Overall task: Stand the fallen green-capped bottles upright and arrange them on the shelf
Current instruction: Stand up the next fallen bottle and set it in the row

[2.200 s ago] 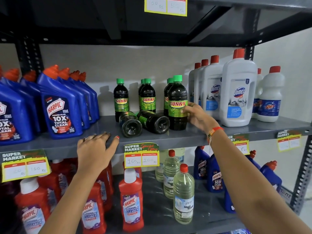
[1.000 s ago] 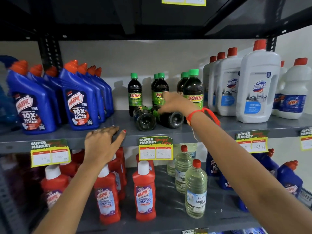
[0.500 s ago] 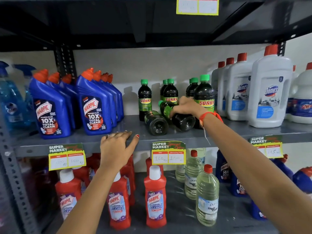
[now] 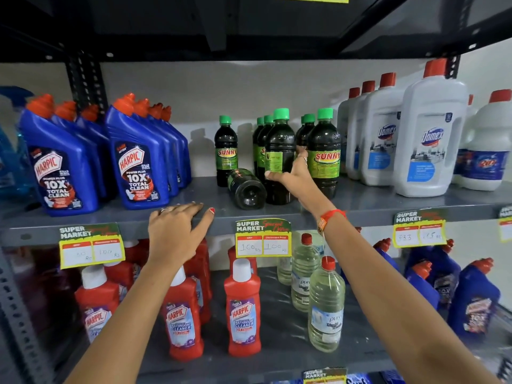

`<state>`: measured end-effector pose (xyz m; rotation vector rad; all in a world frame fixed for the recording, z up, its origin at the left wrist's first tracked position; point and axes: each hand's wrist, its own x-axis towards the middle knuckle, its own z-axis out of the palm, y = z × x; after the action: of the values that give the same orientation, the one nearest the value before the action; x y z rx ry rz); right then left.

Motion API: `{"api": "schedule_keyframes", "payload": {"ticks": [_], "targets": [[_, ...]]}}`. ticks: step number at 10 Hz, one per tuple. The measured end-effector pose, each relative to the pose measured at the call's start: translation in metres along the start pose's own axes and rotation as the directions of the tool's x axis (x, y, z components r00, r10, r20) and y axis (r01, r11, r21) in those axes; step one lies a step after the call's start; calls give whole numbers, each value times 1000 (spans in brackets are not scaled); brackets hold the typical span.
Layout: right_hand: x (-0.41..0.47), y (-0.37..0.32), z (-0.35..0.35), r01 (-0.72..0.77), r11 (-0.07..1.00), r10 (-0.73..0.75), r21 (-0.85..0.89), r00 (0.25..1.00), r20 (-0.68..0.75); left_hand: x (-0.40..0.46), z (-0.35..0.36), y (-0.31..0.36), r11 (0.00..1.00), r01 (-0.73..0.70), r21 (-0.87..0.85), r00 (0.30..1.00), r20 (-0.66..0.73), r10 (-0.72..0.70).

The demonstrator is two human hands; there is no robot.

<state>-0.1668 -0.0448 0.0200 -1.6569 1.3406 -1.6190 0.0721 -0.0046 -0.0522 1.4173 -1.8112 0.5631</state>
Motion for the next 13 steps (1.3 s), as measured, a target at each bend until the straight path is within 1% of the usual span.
{"api": "schedule_keyframes", "payload": {"ticks": [1,2,3,4,5,6,7,8,9,10,11,12,13], "targets": [[-4,-1,-4,23,993,-23,-117,1000,4,-1,0,0,1000,2,-3,1000,-2,-2],[-12,-8,-7,109,913,-139,-393,989,-48,-1,0,1,1000,7,-5,1000,-13,-7],[-20,-20,-5,102,817,-196,-568,975,-107,-2,0,2,1000,14,-1,1000,-20,-14],[-21,-26,-2,79,804,-211,-590,965,-159,-2,0,2,1000,23,-9,1000,-7,-23],[-16,-23,-1,0,936,-77,-352,976,-205,-2,1,1,1000,20,-15,1000,-14,-20],[-12,-21,-5,-98,986,80,-137,988,-134,-2,1,2,1000,17,-20,1000,-17,-18],[-9,-16,-8,-108,990,101,-92,992,-70,-2,2,1,1000,17,-18,1000,-13,-17],[-5,-13,-3,-48,980,22,-192,991,-132,-2,2,2,1000,18,-15,1000,-23,-19],[-7,-13,6,16,934,-95,-358,974,-204,-2,2,2,1000,17,-14,999,-27,-18],[-6,-15,8,29,909,-132,-415,966,-221,-2,2,2,1000,18,-11,999,-28,-18],[0,-18,4,-11,926,-62,-377,982,-181,-2,2,2,1000,18,-6,1000,-24,-18],[2,-21,0,-79,968,59,-237,994,-92,-2,2,2,1000,19,-8,1000,-24,-19],[3,-19,-1,-118,975,109,-186,992,-59,-2,3,2,1000,21,-14,999,-30,-21]]}}
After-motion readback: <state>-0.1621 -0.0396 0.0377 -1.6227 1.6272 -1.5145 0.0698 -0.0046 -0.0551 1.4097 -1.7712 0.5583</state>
